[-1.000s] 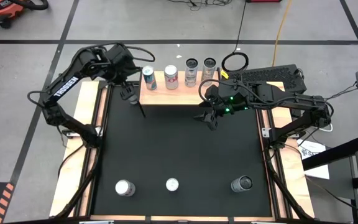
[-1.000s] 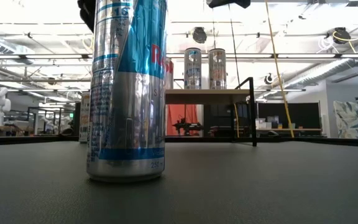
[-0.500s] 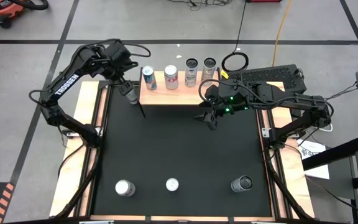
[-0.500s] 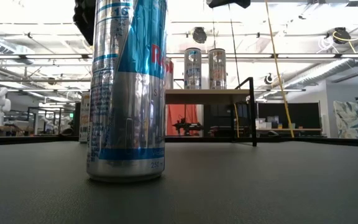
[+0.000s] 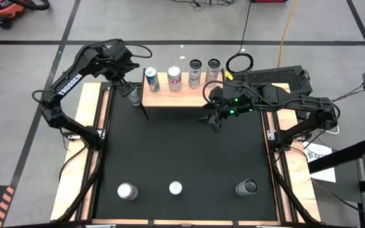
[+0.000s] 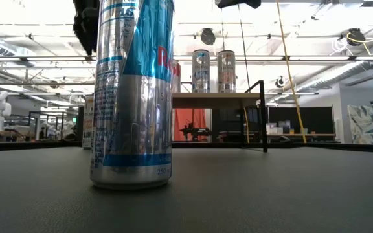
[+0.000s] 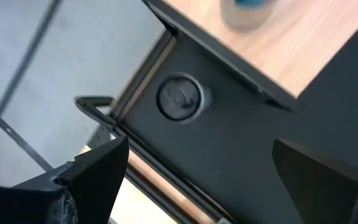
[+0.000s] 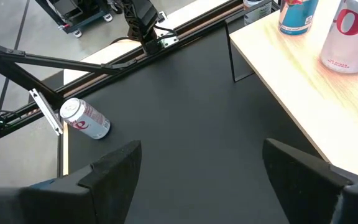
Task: Place canned beverage on shelf
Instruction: Put the white yellow soda can on the shelf aligned with the other white yellow soda can
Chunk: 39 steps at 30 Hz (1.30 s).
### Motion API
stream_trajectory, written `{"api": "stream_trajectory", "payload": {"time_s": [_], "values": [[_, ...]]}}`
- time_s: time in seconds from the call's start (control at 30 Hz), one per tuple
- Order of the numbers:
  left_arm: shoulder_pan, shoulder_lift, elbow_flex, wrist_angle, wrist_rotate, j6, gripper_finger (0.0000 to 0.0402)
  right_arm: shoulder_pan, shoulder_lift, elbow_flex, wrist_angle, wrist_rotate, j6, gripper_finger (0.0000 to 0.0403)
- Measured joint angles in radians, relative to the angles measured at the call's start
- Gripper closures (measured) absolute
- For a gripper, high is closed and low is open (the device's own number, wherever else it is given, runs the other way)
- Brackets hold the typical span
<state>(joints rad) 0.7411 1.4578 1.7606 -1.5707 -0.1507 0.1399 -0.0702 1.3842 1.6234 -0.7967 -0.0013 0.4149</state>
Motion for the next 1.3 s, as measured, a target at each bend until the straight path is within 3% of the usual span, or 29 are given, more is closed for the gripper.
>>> {"api": "stream_trajectory", "payload": {"time_s": [0.3, 0.93, 1.3], "values": [[0.049, 0.003, -0.160, 0.056, 0.005, 0.059, 0.0013, 0.000, 0.000, 0.000, 0.000, 0.000, 0.000, 0.0087], [0.099, 0.170, -0.162, 0.110, 0.074, 0.087, 0.0013, -0.001, -0.001, 0.000, 0.026, 0.004, 0.015, 0.0087], [0.154, 0.190, -0.162, 0.132, 0.094, 0.103, 0.0013, -0.001, -0.001, 0.000, 0.030, 0.004, 0.014, 0.0087]]}}
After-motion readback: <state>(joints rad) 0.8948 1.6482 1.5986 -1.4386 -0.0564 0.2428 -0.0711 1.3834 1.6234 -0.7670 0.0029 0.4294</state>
